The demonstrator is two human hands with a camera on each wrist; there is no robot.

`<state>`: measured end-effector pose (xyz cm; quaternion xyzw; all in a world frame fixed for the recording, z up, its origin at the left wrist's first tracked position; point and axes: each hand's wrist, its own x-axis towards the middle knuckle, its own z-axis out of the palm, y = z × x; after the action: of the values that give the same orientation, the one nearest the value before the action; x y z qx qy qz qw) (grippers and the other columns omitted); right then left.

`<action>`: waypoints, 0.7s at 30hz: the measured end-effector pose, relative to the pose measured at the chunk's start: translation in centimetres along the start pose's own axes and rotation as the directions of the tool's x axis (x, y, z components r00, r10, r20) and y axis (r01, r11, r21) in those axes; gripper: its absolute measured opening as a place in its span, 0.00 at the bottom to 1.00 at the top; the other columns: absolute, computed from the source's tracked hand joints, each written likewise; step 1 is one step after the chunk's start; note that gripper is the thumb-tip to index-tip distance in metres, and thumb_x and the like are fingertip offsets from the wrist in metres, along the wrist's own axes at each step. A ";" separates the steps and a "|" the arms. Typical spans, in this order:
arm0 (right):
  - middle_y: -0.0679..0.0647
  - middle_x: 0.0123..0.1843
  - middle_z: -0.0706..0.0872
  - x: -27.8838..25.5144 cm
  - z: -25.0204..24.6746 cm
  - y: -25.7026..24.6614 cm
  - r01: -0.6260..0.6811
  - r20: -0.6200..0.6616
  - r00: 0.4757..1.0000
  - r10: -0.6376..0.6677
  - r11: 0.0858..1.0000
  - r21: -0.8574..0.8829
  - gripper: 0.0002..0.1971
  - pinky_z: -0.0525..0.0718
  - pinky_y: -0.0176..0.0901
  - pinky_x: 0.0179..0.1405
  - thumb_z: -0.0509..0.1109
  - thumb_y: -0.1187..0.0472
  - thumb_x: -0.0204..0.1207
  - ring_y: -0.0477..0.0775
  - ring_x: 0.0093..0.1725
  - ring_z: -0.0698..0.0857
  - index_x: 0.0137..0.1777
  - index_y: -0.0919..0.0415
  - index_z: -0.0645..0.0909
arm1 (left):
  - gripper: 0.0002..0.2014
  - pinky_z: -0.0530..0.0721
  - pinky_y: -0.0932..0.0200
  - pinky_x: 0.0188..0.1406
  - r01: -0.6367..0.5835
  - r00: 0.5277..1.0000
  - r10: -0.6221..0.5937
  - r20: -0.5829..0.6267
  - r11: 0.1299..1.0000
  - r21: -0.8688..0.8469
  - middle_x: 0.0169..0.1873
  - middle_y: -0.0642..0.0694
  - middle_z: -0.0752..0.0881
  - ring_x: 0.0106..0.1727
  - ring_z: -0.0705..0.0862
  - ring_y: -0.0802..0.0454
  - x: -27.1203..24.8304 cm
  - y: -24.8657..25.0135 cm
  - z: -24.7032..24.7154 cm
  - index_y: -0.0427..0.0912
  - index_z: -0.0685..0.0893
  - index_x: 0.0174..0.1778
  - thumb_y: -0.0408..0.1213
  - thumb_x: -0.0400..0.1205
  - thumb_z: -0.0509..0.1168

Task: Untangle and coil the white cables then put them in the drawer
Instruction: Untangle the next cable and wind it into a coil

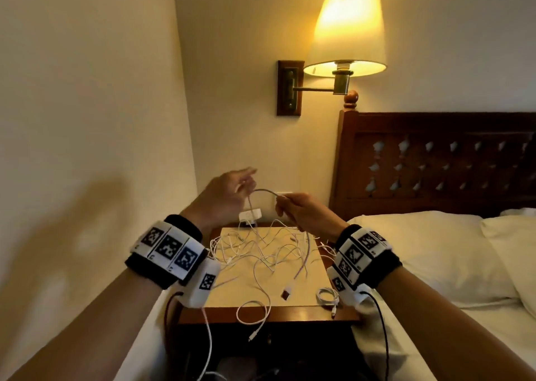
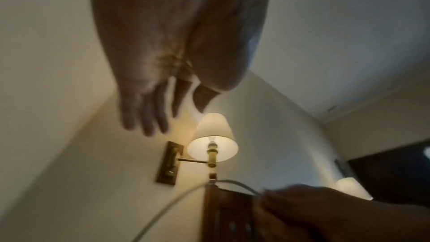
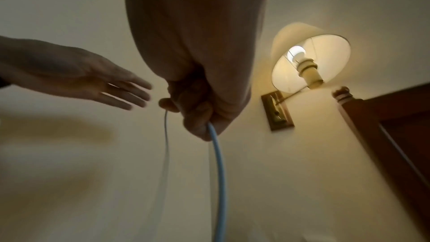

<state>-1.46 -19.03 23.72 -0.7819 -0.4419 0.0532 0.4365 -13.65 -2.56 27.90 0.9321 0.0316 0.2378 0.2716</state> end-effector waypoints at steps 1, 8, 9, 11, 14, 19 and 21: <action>0.48 0.28 0.73 0.4 -0.5 -1.1 0.017 0.005 1.000 -0.017 1.000 -0.006 0.19 0.68 0.31 0.23 0.55 0.56 0.89 0.39 0.23 0.70 0.37 0.55 0.79 | 0.19 0.71 0.62 0.66 -0.039 0.996 0.040 0.084 0.999 -0.007 0.70 0.45 0.80 0.71 0.77 0.49 0.2 0.6 1.0 0.44 0.74 0.76 0.42 0.88 0.57; 0.45 0.25 0.69 0.5 -4.1 -3.4 -0.070 0.089 0.995 0.047 0.959 0.275 0.20 0.64 0.37 0.20 0.53 0.51 0.89 0.43 0.21 0.65 0.36 0.56 0.75 | 0.10 0.77 0.60 0.40 -0.182 0.983 0.180 -0.027 0.973 -0.144 0.36 0.50 0.82 0.37 0.80 0.55 1.3 1.4 2.8 0.42 0.82 0.46 0.43 0.87 0.60; 0.45 0.24 0.68 0.4 -4.3 -3.5 -0.082 0.102 0.993 0.051 0.941 0.329 0.20 0.62 0.37 0.20 0.53 0.51 0.89 0.43 0.21 0.64 0.36 0.56 0.75 | 0.10 0.76 0.62 0.34 -0.187 0.981 0.175 -0.077 0.963 -0.194 0.30 0.52 0.81 0.31 0.78 0.58 1.4 1.8 2.8 0.42 0.82 0.43 0.41 0.87 0.60; 0.43 0.23 0.67 0.2 -4.8 -3.8 -0.109 0.133 0.990 0.056 0.894 0.435 0.20 0.61 0.35 0.19 0.52 0.51 0.90 0.43 0.21 0.62 0.37 0.56 0.74 | 0.10 0.69 0.70 0.26 -0.213 0.954 0.170 -0.247 0.964 -0.160 0.24 0.56 0.77 0.25 0.73 0.61 2.1 2.1 2.5 0.44 0.82 0.39 0.38 0.86 0.62; 0.43 0.23 0.67 -0.1 -5.5 -4.3 -0.137 0.155 0.986 0.065 0.844 0.518 0.19 0.62 0.33 0.17 0.50 0.53 0.90 0.42 0.20 0.62 0.40 0.57 0.75 | 0.09 0.69 0.74 0.24 -0.209 0.914 0.150 -0.378 0.971 -0.118 0.24 0.60 0.76 0.25 0.75 0.66 3.1 2.4 1.6 0.44 0.83 0.38 0.34 0.84 0.64; 0.44 0.24 0.66 -0.5 -6.8 -4.7 -0.183 0.185 0.979 0.089 0.791 0.583 0.17 0.62 0.32 0.18 0.51 0.54 0.90 0.43 0.21 0.62 0.44 0.59 0.76 | 0.09 0.68 0.76 0.25 -0.104 0.872 0.044 -0.487 0.990 -0.098 0.25 0.57 0.78 0.26 0.75 0.62 4.5 1.6 0.3 0.41 0.86 0.39 0.36 0.84 0.65; 0.44 0.24 0.66 -0.8 -7.1 -4.8 -0.198 0.197 0.976 0.097 0.777 0.598 0.17 0.61 0.32 0.18 0.51 0.54 0.90 0.43 0.21 0.61 0.44 0.59 0.76 | 0.09 0.67 0.75 0.25 -0.086 0.866 0.026 -0.499 0.992 -0.097 0.26 0.54 0.80 0.27 0.75 0.62 5.0 1.1 -0.2 0.41 0.87 0.40 0.38 0.84 0.65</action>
<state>-1.66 -23.04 31.33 -0.6232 -0.3703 0.2887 0.6254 -9.44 -2.48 30.73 0.8227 0.0594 0.4788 0.3007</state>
